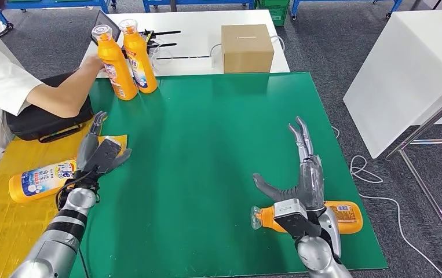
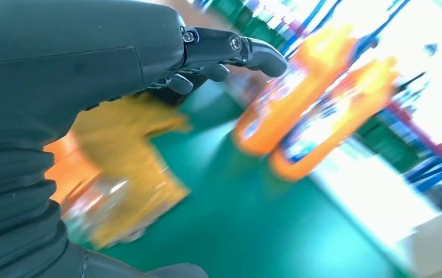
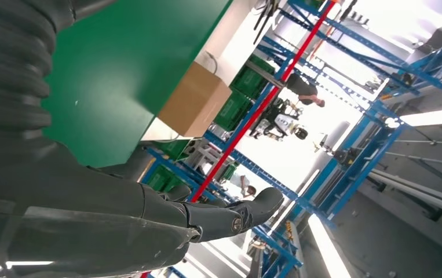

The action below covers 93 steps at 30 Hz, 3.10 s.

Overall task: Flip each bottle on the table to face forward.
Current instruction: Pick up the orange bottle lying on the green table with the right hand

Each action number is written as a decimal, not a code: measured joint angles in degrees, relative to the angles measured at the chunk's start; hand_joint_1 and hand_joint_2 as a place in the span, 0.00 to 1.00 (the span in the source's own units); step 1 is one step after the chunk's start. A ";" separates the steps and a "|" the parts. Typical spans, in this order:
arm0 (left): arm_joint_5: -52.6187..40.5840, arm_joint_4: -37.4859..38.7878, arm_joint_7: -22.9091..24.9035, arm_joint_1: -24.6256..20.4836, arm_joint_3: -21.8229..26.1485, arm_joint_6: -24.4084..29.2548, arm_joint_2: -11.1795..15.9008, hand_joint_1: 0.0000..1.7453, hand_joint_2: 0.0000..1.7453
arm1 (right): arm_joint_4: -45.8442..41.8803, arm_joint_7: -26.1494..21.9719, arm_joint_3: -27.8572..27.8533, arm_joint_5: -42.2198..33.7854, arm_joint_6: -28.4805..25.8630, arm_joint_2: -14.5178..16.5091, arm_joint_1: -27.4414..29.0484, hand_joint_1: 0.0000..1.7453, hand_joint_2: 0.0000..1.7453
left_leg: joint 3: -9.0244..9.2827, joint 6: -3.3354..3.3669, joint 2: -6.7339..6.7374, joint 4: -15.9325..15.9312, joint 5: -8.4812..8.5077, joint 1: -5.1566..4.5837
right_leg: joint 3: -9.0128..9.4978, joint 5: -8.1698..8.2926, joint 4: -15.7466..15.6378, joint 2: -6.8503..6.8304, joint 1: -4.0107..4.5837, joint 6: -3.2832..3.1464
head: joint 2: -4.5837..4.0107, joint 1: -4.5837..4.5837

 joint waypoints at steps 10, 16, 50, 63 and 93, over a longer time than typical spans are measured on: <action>-8.50 -15.70 2.08 4.97 -6.51 7.54 -0.03 0.00 1.00 | -0.01 0.82 -1.44 1.82 -0.22 0.17 1.47 0.00 1.00 | 0.01 0.00 0.00 -0.01 0.00 0.01 | -0.01 0.00 0.00 0.00 0.01 0.00 | 0.00 0.00; -2.66 -22.94 2.14 8.85 -10.28 4.02 -0.26 0.00 1.00 | -0.09 4.20 -1.94 8.92 2.11 -0.72 2.77 0.00 1.00 | -0.01 0.01 0.00 -0.01 -0.01 0.01 | -0.02 0.00 0.00 0.01 0.01 0.00 | 0.00 -0.01; 26.04 -37.45 -7.33 19.12 -3.60 -9.24 -1.35 0.00 1.00 | -1.87 4.64 -20.40 15.24 19.01 -24.06 15.99 0.00 1.00 | -0.12 0.09 0.00 -0.01 -0.10 -0.05 | -0.04 -0.01 -0.11 0.00 -0.02 0.01 | 0.00 -0.02; 27.07 -36.90 -6.93 17.62 -5.36 -8.96 -2.25 0.00 1.00 | 4.67 6.79 -17.79 17.43 20.33 -24.41 13.58 0.00 1.00 | -0.12 0.09 0.00 -0.01 -0.10 -0.04 | -0.04 -0.01 -0.11 0.00 0.00 0.01 | 0.00 -0.02; 28.34 -36.89 -6.40 16.60 -8.38 -7.18 -3.35 0.00 1.00 | 14.67 19.84 -5.77 25.01 23.92 -25.27 5.79 0.99 1.00 | 0.00 0.09 0.05 -0.01 -0.10 -0.04 | 0.04 -0.01 -0.11 0.02 0.00 0.01 | 0.00 -0.03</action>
